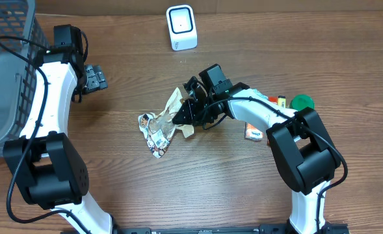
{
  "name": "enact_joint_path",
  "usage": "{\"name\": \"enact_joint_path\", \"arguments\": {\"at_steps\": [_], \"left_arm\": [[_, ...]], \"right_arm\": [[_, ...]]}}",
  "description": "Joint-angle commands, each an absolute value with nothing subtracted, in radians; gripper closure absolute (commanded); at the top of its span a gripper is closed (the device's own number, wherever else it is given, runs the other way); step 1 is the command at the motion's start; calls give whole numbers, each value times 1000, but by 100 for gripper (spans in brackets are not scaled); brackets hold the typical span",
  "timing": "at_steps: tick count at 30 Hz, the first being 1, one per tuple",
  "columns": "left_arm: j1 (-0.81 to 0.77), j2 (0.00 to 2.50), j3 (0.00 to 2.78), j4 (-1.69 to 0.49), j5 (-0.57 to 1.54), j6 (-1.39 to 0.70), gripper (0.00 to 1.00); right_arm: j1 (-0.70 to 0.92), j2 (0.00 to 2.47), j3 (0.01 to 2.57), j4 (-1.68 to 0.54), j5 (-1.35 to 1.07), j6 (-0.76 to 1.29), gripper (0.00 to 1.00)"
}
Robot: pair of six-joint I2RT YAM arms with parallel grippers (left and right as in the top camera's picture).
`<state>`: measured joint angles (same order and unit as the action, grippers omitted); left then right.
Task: Scan the item barcode
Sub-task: 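Lift the pouch with the right gripper and carry it to the scanner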
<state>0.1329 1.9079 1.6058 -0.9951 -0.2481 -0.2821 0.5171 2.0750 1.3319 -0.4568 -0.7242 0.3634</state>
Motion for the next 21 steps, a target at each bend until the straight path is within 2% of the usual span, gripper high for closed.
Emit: {"name": "enact_joint_path", "arguments": {"at_steps": [1,9,16,21], "left_arm": [[134,1909,1625,-992,-265,-292,0],[134,1909,1625,-992,-265,-292,0],[134,1909,1625,-992,-265,-292,0],[134,1909,1625,-992,-265,-292,0]], "right_arm": [[521,2084,1329,-451,-724,363,96],[508,2029,1343,-472,-724,285,96],[486,1817,1344,-542,-680,152,96],[486,1658,1419,-640,-531,115,97]]}}
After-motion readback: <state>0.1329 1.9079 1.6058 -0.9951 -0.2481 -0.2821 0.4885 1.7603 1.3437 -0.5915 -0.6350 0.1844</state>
